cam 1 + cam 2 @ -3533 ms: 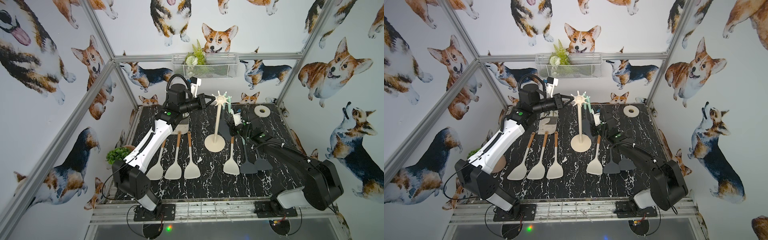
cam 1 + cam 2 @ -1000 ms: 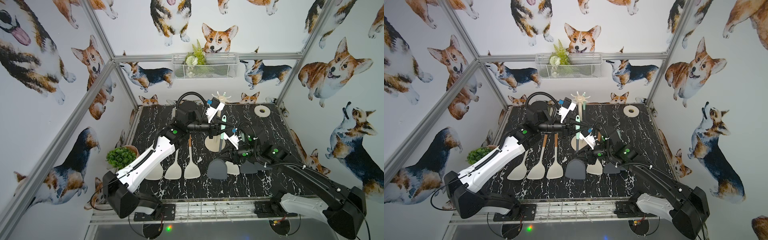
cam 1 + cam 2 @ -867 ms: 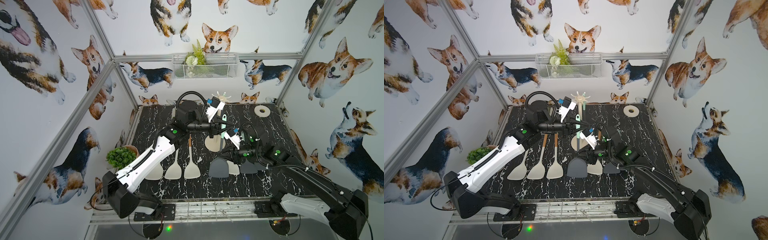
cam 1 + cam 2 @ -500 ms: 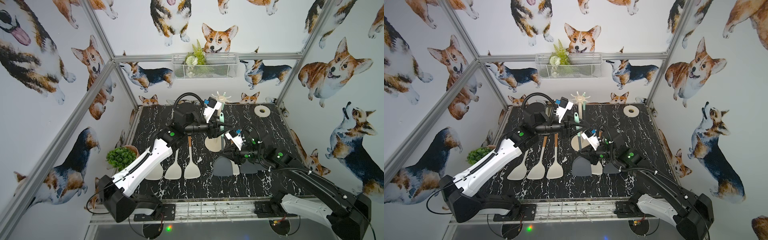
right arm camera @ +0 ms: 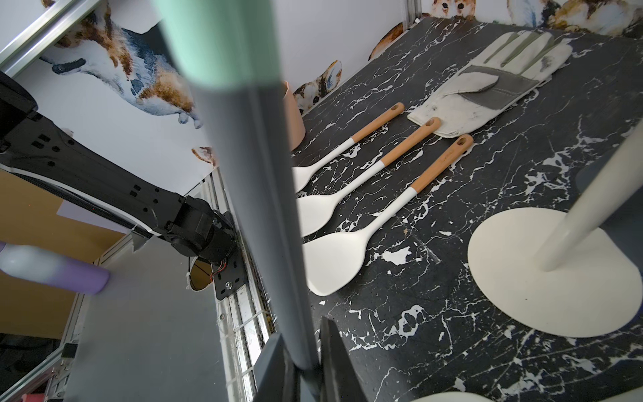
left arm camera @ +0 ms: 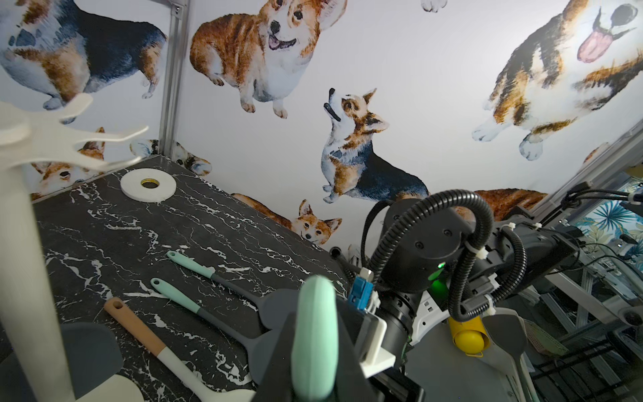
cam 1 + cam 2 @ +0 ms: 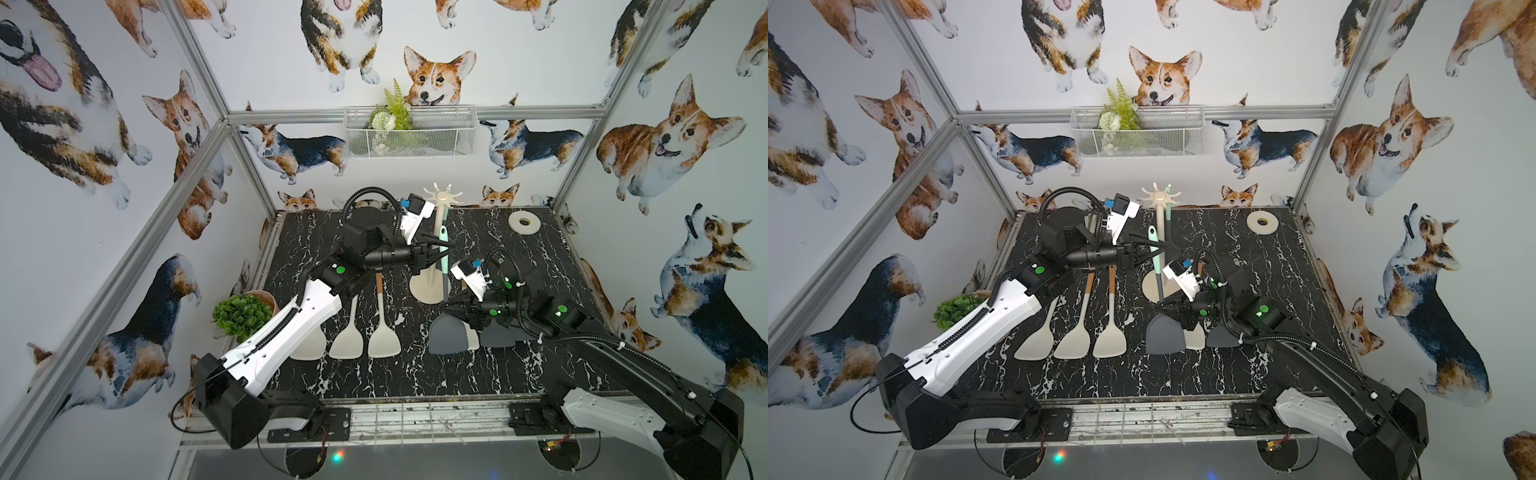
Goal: Take the spatula off the kitchen utensil rack
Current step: Place the spatula at the center of the board.
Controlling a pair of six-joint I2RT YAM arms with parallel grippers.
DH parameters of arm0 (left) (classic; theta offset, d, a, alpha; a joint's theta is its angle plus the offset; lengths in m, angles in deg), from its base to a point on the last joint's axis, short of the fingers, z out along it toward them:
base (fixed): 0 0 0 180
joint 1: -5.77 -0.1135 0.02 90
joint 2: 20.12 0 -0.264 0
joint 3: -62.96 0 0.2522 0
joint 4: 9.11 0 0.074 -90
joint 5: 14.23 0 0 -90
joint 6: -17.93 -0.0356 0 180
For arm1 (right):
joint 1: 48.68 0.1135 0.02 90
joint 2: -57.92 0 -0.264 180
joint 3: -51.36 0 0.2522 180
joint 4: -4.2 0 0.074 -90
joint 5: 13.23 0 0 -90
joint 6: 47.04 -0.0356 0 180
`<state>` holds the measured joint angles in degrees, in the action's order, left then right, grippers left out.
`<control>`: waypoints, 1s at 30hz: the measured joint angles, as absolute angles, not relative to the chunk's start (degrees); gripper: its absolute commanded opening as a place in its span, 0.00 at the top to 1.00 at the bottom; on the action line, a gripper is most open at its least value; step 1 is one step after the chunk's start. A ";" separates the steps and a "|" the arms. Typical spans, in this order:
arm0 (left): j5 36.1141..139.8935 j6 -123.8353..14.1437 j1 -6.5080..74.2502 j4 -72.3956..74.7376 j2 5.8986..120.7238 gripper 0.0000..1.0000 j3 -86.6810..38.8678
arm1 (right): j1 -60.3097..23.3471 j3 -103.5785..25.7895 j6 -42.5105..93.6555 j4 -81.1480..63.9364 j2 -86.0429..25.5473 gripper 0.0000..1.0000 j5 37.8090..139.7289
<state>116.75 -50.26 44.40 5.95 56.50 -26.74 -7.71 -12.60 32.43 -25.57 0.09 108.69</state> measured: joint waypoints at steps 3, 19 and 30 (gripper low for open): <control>114.06 -50.31 44.43 7.92 56.06 1.00 -27.14 | -7.78 -12.77 29.90 -26.07 0.58 0.59 104.71; 99.85 -42.66 44.38 20.03 56.00 1.00 -27.68 | 0.44 -22.94 20.59 -31.91 -3.88 0.55 79.32; 96.03 -41.39 44.10 20.99 55.61 1.00 -26.59 | 3.72 -27.33 21.92 -33.48 -9.81 0.58 74.68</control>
